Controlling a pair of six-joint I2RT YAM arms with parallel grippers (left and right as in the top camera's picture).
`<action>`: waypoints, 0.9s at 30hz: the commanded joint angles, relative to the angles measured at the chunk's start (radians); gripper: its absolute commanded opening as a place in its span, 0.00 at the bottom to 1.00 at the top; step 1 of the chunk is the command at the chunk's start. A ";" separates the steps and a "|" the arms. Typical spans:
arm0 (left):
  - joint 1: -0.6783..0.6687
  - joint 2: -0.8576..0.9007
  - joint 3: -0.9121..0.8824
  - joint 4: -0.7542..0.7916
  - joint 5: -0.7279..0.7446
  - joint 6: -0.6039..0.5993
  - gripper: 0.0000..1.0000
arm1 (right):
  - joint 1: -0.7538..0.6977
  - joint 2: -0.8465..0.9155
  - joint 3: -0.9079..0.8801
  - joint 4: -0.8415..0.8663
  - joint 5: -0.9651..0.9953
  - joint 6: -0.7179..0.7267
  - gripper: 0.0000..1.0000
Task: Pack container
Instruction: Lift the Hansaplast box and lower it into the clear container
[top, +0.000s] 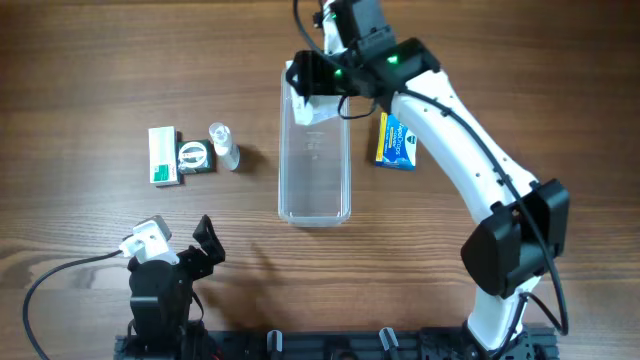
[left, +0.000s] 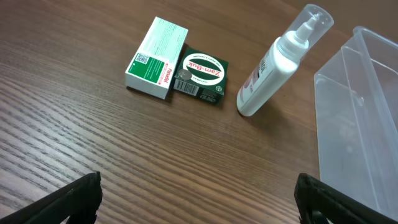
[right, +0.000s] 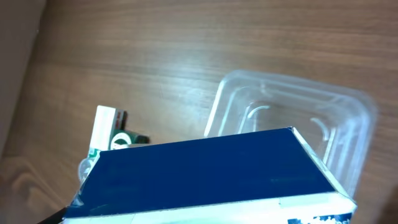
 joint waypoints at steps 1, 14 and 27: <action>-0.007 -0.002 -0.002 0.003 -0.002 0.012 1.00 | 0.032 0.038 0.026 -0.003 0.033 0.055 0.67; -0.007 -0.002 -0.002 0.003 -0.002 0.012 1.00 | 0.073 0.137 0.025 -0.067 0.125 0.120 0.65; -0.007 -0.002 -0.002 0.003 -0.002 0.012 1.00 | 0.076 0.171 0.025 -0.125 0.200 0.179 0.62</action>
